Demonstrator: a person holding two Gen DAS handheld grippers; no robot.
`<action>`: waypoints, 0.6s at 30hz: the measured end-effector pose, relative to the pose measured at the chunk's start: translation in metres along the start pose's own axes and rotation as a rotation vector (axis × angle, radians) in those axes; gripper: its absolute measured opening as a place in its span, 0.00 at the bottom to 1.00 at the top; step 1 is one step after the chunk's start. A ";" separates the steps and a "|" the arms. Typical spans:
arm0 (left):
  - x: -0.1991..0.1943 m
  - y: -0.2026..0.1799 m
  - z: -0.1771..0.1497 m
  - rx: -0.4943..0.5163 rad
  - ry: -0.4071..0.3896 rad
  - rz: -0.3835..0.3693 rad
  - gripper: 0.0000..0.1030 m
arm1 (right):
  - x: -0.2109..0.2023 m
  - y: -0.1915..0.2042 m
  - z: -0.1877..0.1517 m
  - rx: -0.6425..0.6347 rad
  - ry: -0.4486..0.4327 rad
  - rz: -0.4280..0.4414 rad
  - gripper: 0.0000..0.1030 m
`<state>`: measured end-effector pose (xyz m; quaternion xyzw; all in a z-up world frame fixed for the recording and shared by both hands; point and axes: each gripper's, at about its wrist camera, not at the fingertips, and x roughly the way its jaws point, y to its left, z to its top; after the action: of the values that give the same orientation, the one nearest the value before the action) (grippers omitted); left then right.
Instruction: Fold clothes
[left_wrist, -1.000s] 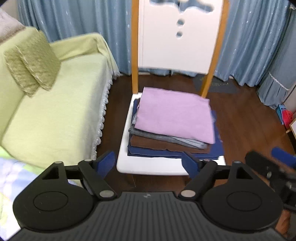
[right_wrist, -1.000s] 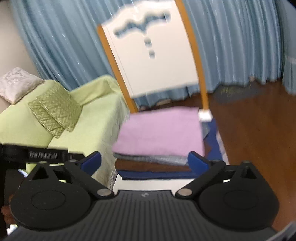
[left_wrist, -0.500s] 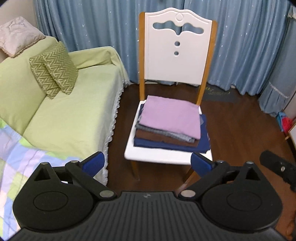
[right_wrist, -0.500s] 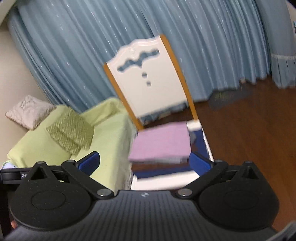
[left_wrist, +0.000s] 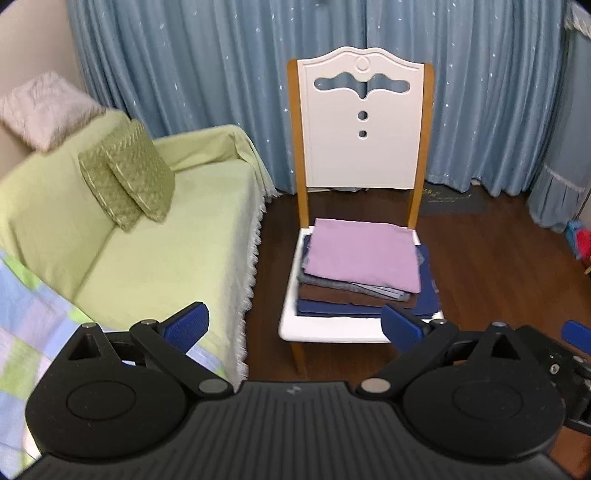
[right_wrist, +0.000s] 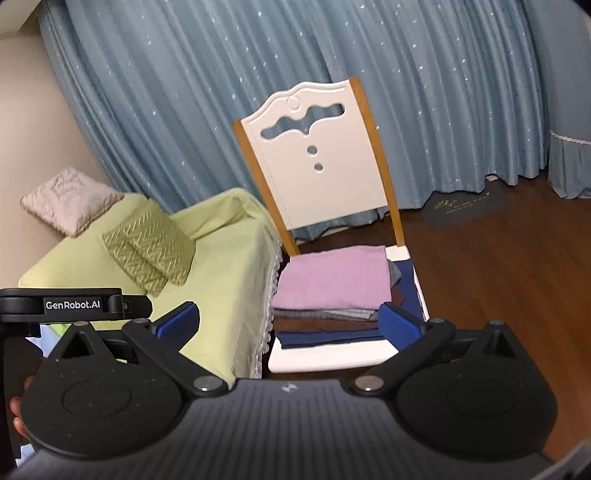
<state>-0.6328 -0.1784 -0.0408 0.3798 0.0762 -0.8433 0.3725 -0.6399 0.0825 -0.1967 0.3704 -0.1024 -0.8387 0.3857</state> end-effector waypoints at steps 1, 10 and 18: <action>-0.001 0.000 0.002 0.015 0.006 -0.003 0.98 | 0.000 0.001 -0.001 0.011 0.003 -0.005 0.99; -0.005 0.011 0.012 0.001 0.037 -0.075 0.98 | -0.009 0.014 0.000 0.044 0.034 -0.072 0.99; -0.017 0.022 0.012 -0.021 0.072 -0.115 0.98 | -0.030 0.031 0.006 0.024 0.070 -0.113 0.99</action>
<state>-0.6178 -0.1898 -0.0171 0.4010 0.1202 -0.8482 0.3245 -0.6136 0.0823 -0.1621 0.4094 -0.0778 -0.8445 0.3365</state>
